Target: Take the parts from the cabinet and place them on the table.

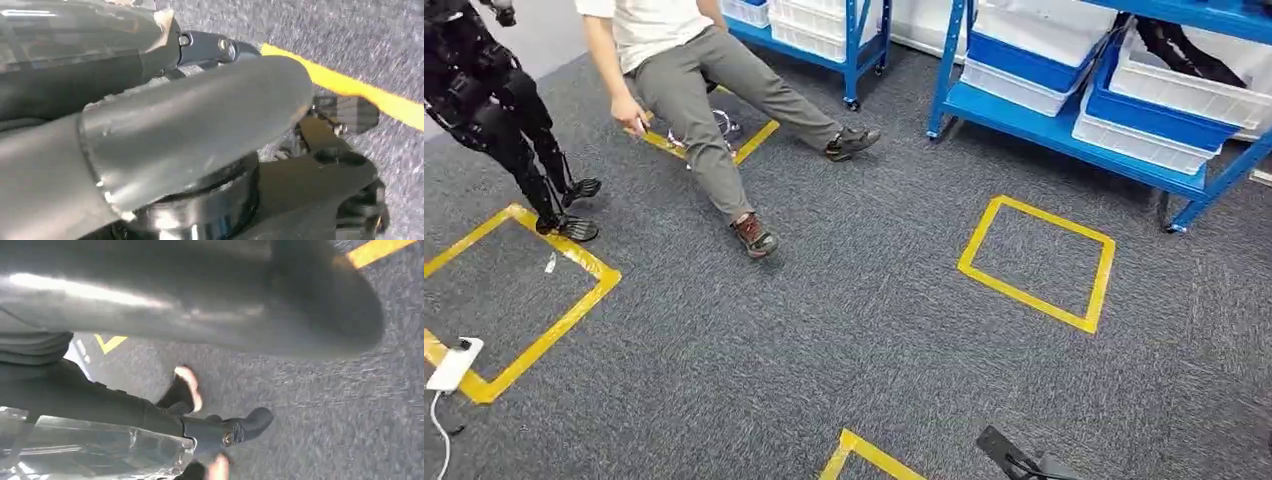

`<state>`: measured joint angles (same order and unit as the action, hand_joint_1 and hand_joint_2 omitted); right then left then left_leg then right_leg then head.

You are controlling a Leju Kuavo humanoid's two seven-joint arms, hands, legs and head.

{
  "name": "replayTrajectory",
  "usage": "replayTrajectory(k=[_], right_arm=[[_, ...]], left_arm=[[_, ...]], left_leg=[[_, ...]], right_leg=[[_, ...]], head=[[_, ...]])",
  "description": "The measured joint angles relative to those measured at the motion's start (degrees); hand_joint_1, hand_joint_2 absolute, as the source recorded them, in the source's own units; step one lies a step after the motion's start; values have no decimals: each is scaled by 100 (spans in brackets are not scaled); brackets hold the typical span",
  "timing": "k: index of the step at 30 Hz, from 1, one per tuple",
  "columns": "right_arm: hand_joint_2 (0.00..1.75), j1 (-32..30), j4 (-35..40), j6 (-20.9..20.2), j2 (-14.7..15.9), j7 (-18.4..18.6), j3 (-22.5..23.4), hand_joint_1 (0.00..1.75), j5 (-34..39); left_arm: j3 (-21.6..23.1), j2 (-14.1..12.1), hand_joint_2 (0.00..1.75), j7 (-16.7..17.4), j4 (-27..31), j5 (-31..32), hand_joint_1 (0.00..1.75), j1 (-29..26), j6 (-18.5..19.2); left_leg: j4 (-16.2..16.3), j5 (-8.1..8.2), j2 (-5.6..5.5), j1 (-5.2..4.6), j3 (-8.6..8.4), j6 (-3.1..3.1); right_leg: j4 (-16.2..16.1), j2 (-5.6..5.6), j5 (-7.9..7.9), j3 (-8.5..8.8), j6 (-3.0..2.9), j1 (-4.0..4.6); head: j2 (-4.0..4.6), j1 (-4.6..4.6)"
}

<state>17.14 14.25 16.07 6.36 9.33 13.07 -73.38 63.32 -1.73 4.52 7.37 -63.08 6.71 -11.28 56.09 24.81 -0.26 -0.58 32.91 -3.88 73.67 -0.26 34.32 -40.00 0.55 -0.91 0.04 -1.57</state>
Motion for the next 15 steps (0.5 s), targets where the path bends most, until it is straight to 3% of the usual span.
replayTrajectory(k=[1,2,3,5,8,9,11,13,15], right_arm=[[0,-13,-2,31,-4,-11,-2,0,-79],[0,-22,-2,56,-7,-11,-4,0,-141],[0,-22,-2,92,-7,-9,-7,0,-192],[0,-17,-2,170,-4,0,-9,0,-214],[0,-10,-2,262,-22,26,13,0,0],[0,-7,-4,269,-24,46,15,0,29],[0,-5,-4,280,-33,70,37,0,70],[0,-2,-4,288,-24,77,66,0,77],[0,-10,-4,295,-24,74,98,0,86]], left_arm=[[0,4,0,2,0,-7,0,-2,0],[0,15,0,7,0,-13,0,-2,-2],[0,20,0,7,0,-26,0,-1,0],[0,35,0,9,0,-44,0,0,-2],[2,31,0,17,-2,-52,0,4,-13],[2,31,0,17,-2,-52,0,2,-18],[4,17,0,17,-2,-52,0,3,-20],[4,24,0,17,-2,-52,0,6,-20],[7,30,0,17,-2,-52,0,2,-17]], left_leg=[[2,1,-13,1,1,2],[3,4,-27,3,-3,6],[12,11,-41,8,-6,18],[84,58,-68,22,-3,86],[172,126,-75,-28,25,175],[162,120,-65,-21,24,182],[229,181,-51,8,39,222],[758,548,-28,32,274,308],[1722,959,-17,74,740,364]], right_leg=[[211,0,20,-121,39,0],[111,0,-70,-88,93,-4],[-257,0,-260,82,169,-16],[-1379,0,-691,641,298,-70],[-1515,34,-709,718,113,-36],[-1506,37,-715,713,83,-19],[-1521,67,-738,733,24,-78],[-1521,92,-743,734,-33,-78],[-1520,136,-741,725,-35,-64]], head=[[0,7],[0,0],[0,4],[0,4],[0,4],[0,11],[0,15],[0,-20],[0,-17]])
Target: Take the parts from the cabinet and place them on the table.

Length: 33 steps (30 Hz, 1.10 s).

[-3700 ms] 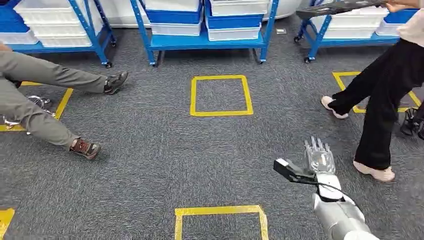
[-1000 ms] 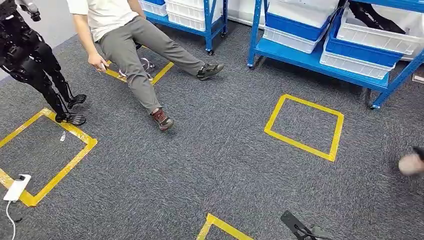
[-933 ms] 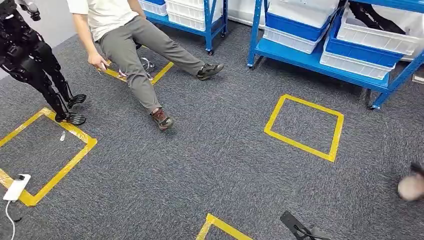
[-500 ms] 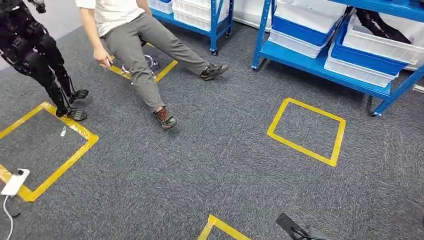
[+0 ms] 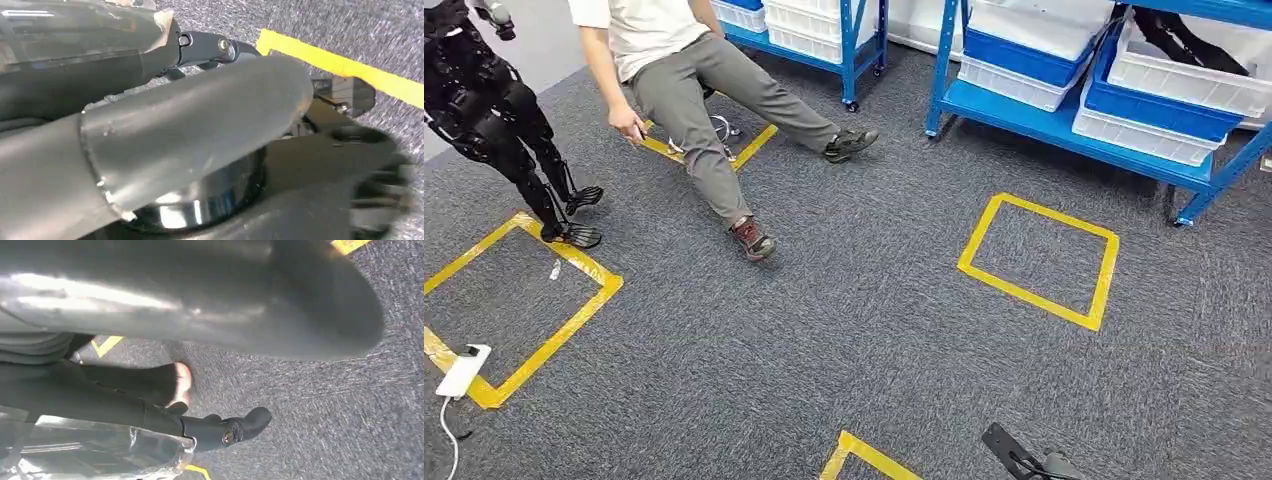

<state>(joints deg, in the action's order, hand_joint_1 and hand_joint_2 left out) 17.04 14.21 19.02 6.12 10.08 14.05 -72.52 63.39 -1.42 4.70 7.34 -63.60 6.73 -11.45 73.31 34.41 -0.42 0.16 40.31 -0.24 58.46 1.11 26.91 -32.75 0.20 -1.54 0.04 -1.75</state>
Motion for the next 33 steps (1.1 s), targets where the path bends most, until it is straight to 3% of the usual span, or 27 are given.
replayTrajectory(k=[1,2,4,5,6,7,9,10,11,12,13,15,16,17,18,20,21,22,23,25,26,27,28,29,31,32,33], right_arm=[[0,-8,0,0,0,-2,13,0,2],[0,-12,-2,-2,0,-7,20,0,2],[0,-7,-2,-17,-4,-11,41,0,-2],[0,-3,-2,-28,-4,-11,46,0,-2],[0,-3,-2,-35,-20,-13,48,0,-2],[0,-1,0,-37,-31,-13,50,0,-2],[0,-21,-2,-52,-17,-13,59,0,-2],[0,-25,-2,-52,-15,-13,61,0,-2],[0,-31,-2,-52,-20,-13,63,0,-2],[0,-41,-2,-52,-17,-13,66,0,-2],[0,-23,-2,-52,-13,-13,74,0,-2],[0,-10,-2,-52,0,-13,96,0,0],[0,-27,-4,-52,2,-13,100,0,0],[0,-51,-7,-52,2,-13,107,0,-2],[0,-59,-7,-52,4,-13,114,0,-2],[0,-50,-7,-52,20,-13,144,0,0],[0,-40,-7,-52,22,-13,144,0,-2],[0,-27,-7,-52,15,-15,146,0,-2],[0,-24,-7,-52,20,-15,149,0,2],[0,-38,-9,-52,22,-17,168,0,19],[0,-38,-11,-52,20,-17,186,0,26],[0,-37,-9,-52,22,-17,188,0,35],[0,-33,-9,-52,22,-17,190,0,41],[0,-21,-9,-52,22,-17,192,0,41],[0,-19,-9,-70,22,-20,197,0,41],[0,-27,-11,-70,22,-17,199,0,41],[0,-30,-11,-70,24,-17,201,0,41]], left_arm=[[4,2,0,0,0,0,0,-2,0],[9,5,0,0,0,0,0,-2,4],[28,7,0,0,0,2,0,0,11],[37,5,0,0,0,4,0,1,11],[42,-20,0,0,-2,9,0,2,11],[44,-30,0,0,-2,7,0,1,13],[59,-33,0,0,-4,9,0,4,15],[74,-35,0,2,-4,9,0,5,15],[81,-33,0,2,-4,9,0,13,15],[81,-28,0,2,-2,9,0,18,15],[83,-28,0,2,-2,9,0,15,13],[87,-26,0,2,-4,9,0,11,15],[92,-15,0,2,-2,9,0,12,15],[98,-9,0,4,-4,9,0,11,15],[107,-2,0,4,-2,9,0,12,15],[129,15,0,4,-2,9,0,13,15],[133,15,0,4,-2,9,0,14,15],[136,5,0,4,-4,9,0,15,15],[138,0,0,7,-7,9,0,12,15],[140,2,0,11,-4,7,0,24,15],[142,-2,0,13,-4,7,0,27,13],[142,-4,0,13,-4,4,0,31,13],[142,-6,0,13,-4,7,0,29,13],[142,-6,0,13,-4,5,0,26,13],[144,-4,0,15,-4,0,0,14,13],[146,0,0,15,-4,0,0,12,13],[146,0,0,15,-4,0,0,11,13]], left_leg=[[277,56,1,7,150,2],[262,-36,0,6,161,-12],[-430,-489,-20,1,-158,-81],[-1022,-766,-121,-9,-454,-153],[-1450,-852,-384,-15,-660,-242],[-1501,-804,-345,-17,-706,-256],[-1498,-791,-245,-66,-704,-279],[-1516,-795,-197,-77,-715,-294],[-1669,-869,-115,-34,-786,-326],[-1770,-909,-47,-29,-850,-322],[-1798,-921,-8,-39,-865,-359],[-1795,-906,125,-54,-866,-365],[-1790,-902,178,-59,-857,-366],[-1786,-893,241,-59,-858,-355],[-1781,-881,298,-55,-864,-341],[-1707,-821,414,-35,-868,-278],[-1627,-766,469,-52,-865,-222],[-1587,-711,515,-97,-850,-179],[-1564,-694,548,-104,-859,-166],[-1560,-688,644,-87,-878,-157],[-1548,-668,693,-68,-877,-137],[-1463,-570,493,-31,-858,-79],[-1217,-372,269,-7,-766,-42],[-807,-122,149,12,-584,-12],[133,272,87,31,-132,22],[304,257,87,34,-38,15],[177,108,79,35,-86,-5]], right_leg=[[0,29,1,-1,-1,7],[0,71,1,3,-1,12],[0,168,1,14,0,25],[-2,230,0,23,1,31],[-5,278,-3,20,7,1],[2,308,-3,-1,15,70],[-11,396,-18,-23,52,3],[-49,443,-38,-23,100,3],[-47,431,-39,-42,127,66],[87,179,27,-103,111,64],[370,41,194,-237,69,76],[1252,-21,557,-701,33,61],[1592,-28,649,-878,57,56],[1665,-41,615,-923,111,43],[1434,-63,492,-810,186,23],[414,-242,83,-276,346,-16],[-36,-526,11,-59,349,-20],[18,-496,3,-39,298,40],[20,-396,-7,-57,203,30],[24,-278,-10,-76,138,25],[13,-218,-27,-68,105,-20],[9,-161,-37,-65,90,-32],[10,-122,-51,-66,45,-35],[10,-75,-50,-75,28,-33],[11,66,-61,-96,9,-20],[11,140,-68,-97,0,-15],[11,214,-72,-95,-6,-12]], head=[[0,2],[0,0],[0,0],[0,2],[0,4],[0,13],[0,7],[0,-2],[0,4],[0,13],[0,26],[0,31],[0,28],[0,35],[0,31],[0,33],[0,41],[0,42],[0,26],[0,29],[0,31],[0,33],[0,15],[0,22],[0,22],[0,22],[0,22]])
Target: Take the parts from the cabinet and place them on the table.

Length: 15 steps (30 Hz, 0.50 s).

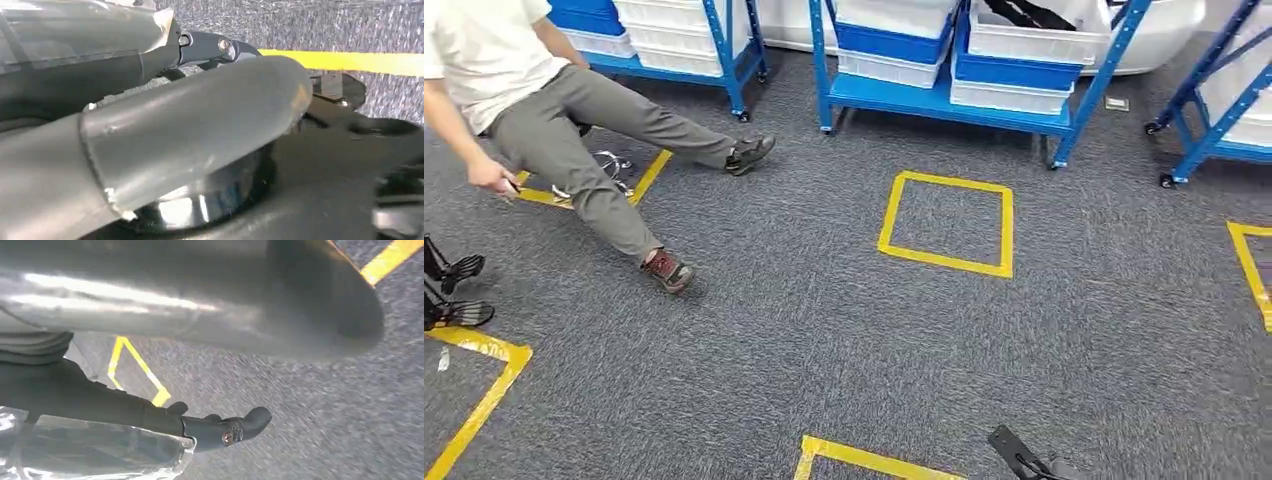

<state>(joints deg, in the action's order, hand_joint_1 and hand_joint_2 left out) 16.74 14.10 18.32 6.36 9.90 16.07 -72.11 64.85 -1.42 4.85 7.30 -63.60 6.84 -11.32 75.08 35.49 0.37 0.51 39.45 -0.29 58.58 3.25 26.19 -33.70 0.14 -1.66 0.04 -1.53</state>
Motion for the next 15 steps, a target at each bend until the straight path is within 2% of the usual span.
replayTrajectory(k=[1,2,3,4,5,7,8,9,10,11,12,13,14,15], right_arm=[[0,2,0,0,-4,0,2,0,0],[0,4,0,0,-11,0,2,0,0],[0,7,2,0,-18,0,2,0,0],[0,15,2,0,-44,0,2,0,0],[0,28,2,0,-42,0,4,0,0],[0,12,2,0,-35,0,15,0,-2],[0,2,2,4,-28,2,24,0,-26],[0,-9,0,20,-31,20,26,0,-79],[0,-5,0,28,-22,55,26,0,-147],[0,22,0,26,-31,116,24,0,-218],[0,31,0,26,-26,157,24,0,-262],[0,22,0,26,-28,183,24,0,-293],[0,2,0,26,-33,197,24,0,-304],[0,-20,0,26,-37,205,24,0,-315]], left_arm=[[2,0,0,0,0,0,0,2,0],[4,0,0,0,0,0,0,3,0],[4,-7,0,0,0,0,0,4,0],[4,-37,0,0,-4,0,0,2,-2],[7,-31,0,0,-2,0,0,1,-2],[7,-33,0,0,-2,0,0,5,-4],[9,-33,0,-2,-2,0,0,7,-4],[11,-26,0,-2,-2,0,0,16,-4],[13,-20,0,-13,-2,0,0,14,-2],[13,-24,0,-37,-4,0,0,11,-4],[15,-26,0,-53,-2,0,0,3,2],[15,-20,0,-104,-2,-9,0,-6,15],[15,-17,0,-160,-2,-22,0,-10,44],[15,-17,0,-201,-2,-50,0,-10,61]], left_leg=[[-348,-242,-28,0,-163,-32],[-890,-536,-104,-2,-427,-79],[-1421,-780,-325,-7,-691,-144],[-1636,-736,-597,7,-807,-214],[-1696,-740,-555,-3,-814,-218],[-1685,-733,-451,-44,-806,-232],[-1750,-768,-397,-46,-827,-266],[-1931,-872,-306,25,-896,-286],[-1985,-901,-270,-2,-922,-301],[-1987,-918,-215,-16,-905,-328],[-1986,-917,-150,-35,-894,-329],[-1983,-917,-103,-45,-880,-330],[-1971,-919,-60,-48,-864,-327],[-1964,-919,-32,-49,-858,-325]], right_leg=[[0,79,-2,7,2,1],[-1,163,-6,20,7,3],[-2,235,-12,32,16,-2],[0,287,-23,15,41,6],[4,347,-37,-11,62,8],[-26,449,-82,-50,136,-45],[-87,512,-118,-50,190,-24],[-25,365,-91,-89,185,29],[147,53,36,-200,147,50],[523,-142,245,-374,93,51],[997,-223,458,-587,67,49],[1399,-247,617,-757,72,41],[1635,-254,675,-842,113,37],[1561,-260,627,-767,164,34]], head=[[0,-2],[0,-4],[0,-2],[0,11],[0,11],[0,2],[0,-9],[0,18],[0,17],[0,33],[0,42],[0,35],[0,42],[0,37]])
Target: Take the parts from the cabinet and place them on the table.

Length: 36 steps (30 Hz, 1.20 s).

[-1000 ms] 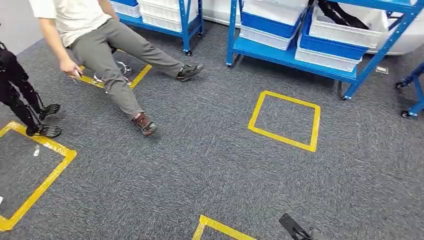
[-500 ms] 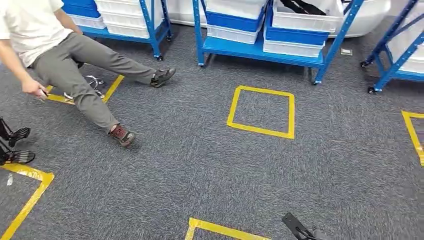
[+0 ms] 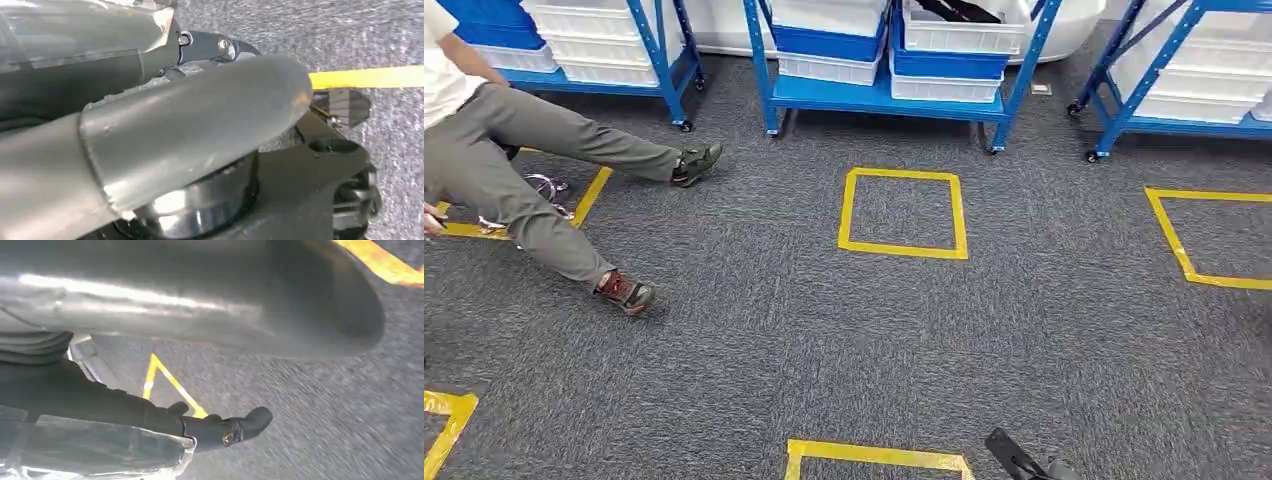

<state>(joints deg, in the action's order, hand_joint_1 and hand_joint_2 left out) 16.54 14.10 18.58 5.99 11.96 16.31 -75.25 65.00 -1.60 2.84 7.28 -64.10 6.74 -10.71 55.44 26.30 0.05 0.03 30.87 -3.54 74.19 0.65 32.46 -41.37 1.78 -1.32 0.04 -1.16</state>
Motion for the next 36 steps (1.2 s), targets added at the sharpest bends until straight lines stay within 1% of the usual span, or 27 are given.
replayTrajectory(k=[1,3,4,7,9,10,11,13,14,15,16,18,19,20,21,23,24,25,26,27,28,30,31,32,33,35,36], right_arm=[[0,-9,0,0,0,0,0,0,-11],[0,2,0,0,4,0,0,0,-28],[0,9,0,0,0,-2,0,0,-28],[0,-6,-2,-9,0,-2,0,0,-31],[0,-7,-2,-20,-11,-2,0,0,-31],[0,-1,-2,-24,-11,-2,0,0,-33],[0,1,-2,-26,-9,-2,0,0,-44],[0,-3,-2,-31,-13,-2,0,0,-48],[0,-7,-2,-35,-15,-4,0,0,-59],[0,-8,-2,-35,-18,-4,0,0,-70],[0,-6,-2,-35,-20,-7,0,0,-76],[0,7,-2,-35,-24,-11,0,0,-81],[0,14,-2,-35,-35,-18,0,0,-87],[0,22,-2,-35,-44,-20,0,0,-98],[0,27,-2,-35,-44,-20,0,0,-98],[0,14,-2,-35,-46,-37,0,0,-96],[0,10,-2,-28,-50,-50,0,0,-87],[0,9,-2,-22,-48,-63,2,0,-77],[0,13,-2,-17,-53,-76,9,0,-68],[0,14,-2,-6,-48,-83,11,0,-59],[0,-6,-2,-4,-48,-87,15,0,-52],[0,-41,-2,2,-48,-98,24,0,-46],[0,-72,-4,9,-40,-103,35,0,-44],[0,-94,-4,11,-37,-105,50,0,-44],[0,-103,-4,11,-37,-105,57,0,-44],[0,-104,-4,15,-31,-105,61,0,-44],[0,-104,-11,15,-35,-105,66,0,-41]], left_arm=[[0,4,0,-24,0,-2,0,0,24],[0,17,0,-42,0,-2,0,3,37],[0,11,0,-48,-2,-2,0,5,39],[0,9,0,-75,0,-2,0,10,24],[0,-2,0,-101,0,-2,0,11,-105],[0,-2,0,-105,0,-2,0,12,-125],[0,2,0,-112,0,-5,0,11,-124],[0,0,0,-138,0,-26,0,5,-114],[0,2,0,-168,0,-29,0,0,-131],[0,2,0,-193,0,-26,0,-3,-144],[0,2,0,-208,0,-26,0,-3,-164],[0,0,0,-230,0,-29,0,0,-175],[0,-4,0,-230,0,-64,0,1,-159],[0,-11,0,-236,0,-70,0,9,-148],[0,-11,0,-247,0,-70,0,9,-149],[0,-9,0,-269,0,-70,0,-4,-179],[2,-9,0,-280,0,-70,0,-7,-183],[4,-9,0,-293,0,-68,0,-7,-194],[4,-13,0,-306,0,-68,0,-2,-199],[4,-13,0,-313,0,-68,0,1,-216],[4,-15,0,-315,0,-68,0,-2,-212],[11,-13,0,-313,0,-68,0,-7,-201],[18,-9,0,-313,0,-64,0,-13,-190],[20,-7,0,-308,0,-59,0,-24,-179],[22,-7,0,-306,0,-59,0,-32,-177],[22,-2,0,-300,0,-59,0,-35,-175],[22,-11,0,-293,-2,-59,0,-30,-173]], left_leg=[[14,3,27,0,2,5],[100,46,66,6,12,64],[142,78,80,-28,31,112],[178,78,84,-44,60,173],[224,116,73,-17,90,210],[371,248,47,-9,143,252],[719,479,40,11,299,292],[1696,913,39,47,766,350],[2010,985,39,58,929,361],[2041,910,39,64,960,358],[1785,704,39,66,847,345],[775,181,30,65,349,286],[345,56,-1,60,134,229],[207,161,0,20,85,214],[216,161,3,13,103,205],[152,180,5,-16,122,95],[123,177,-17,-12,40,35],[99,168,15,3,-61,-2],[100,184,3,-11,-82,-29],[104,189,9,-20,-101,-49],[105,213,10,-22,-118,-60],[107,248,6,-24,-144,-57],[109,281,0,-26,-178,-46],[110,322,-7,-26,-227,-32],[110,369,-8,-20,-292,-13],[111,495,3,-9,-435,50],[128,565,11,-37,-488,92]], right_leg=[[-321,-8,-129,208,64,-6],[-1486,-76,-508,904,179,-49],[-1600,-95,-444,955,102,-33],[-1620,-58,-499,958,11,19],[-1647,-48,-536,965,-62,-72],[-1648,-46,-542,962,-101,-73],[-1648,-46,-541,956,-141,-70],[-1647,-45,-530,939,-155,-54],[-1646,-45,-530,936,-155,-51],[-1646,-42,-530,940,-154,-50],[-1646,-34,-529,950,-153,-50],[-1650,-8,-524,975,-148,-50],[-1655,-4,-521,977,-142,-51],[-1639,-2,-499,954,-94,15],[-1669,-1,-508,954,-65,-6],[-1569,-1,-620,983,76,12],[-1517,-7,-589,960,85,17],[-1366,-11,-522,876,72,2],[-1116,-19,-405,766,54,5],[-721,-19,-264,538,40,3],[-250,-19,-131,233,24,2],[67,-17,-83,-13,29,22],[74,-18,-123,-94,54,21],[-129,-22,-252,-56,102,17],[-495,-24,-456,70,174,5],[-1449,-77,-944,422,272,-22],[-1488,-107,-795,414,171,19]], head=[[0,2],[0,2],[0,-3],[0,-9],[0,-6],[0,-13],[0,-39],[0,-35],[0,-33],[0,-31],[0,-37],[0,-37],[0,-35],[0,-29],[0,-22],[0,-35],[0,-24],[0,-24],[0,-15],[0,-4],[0,-18],[0,7],[0,0],[0,2],[0,4],[0,9],[0,18]])
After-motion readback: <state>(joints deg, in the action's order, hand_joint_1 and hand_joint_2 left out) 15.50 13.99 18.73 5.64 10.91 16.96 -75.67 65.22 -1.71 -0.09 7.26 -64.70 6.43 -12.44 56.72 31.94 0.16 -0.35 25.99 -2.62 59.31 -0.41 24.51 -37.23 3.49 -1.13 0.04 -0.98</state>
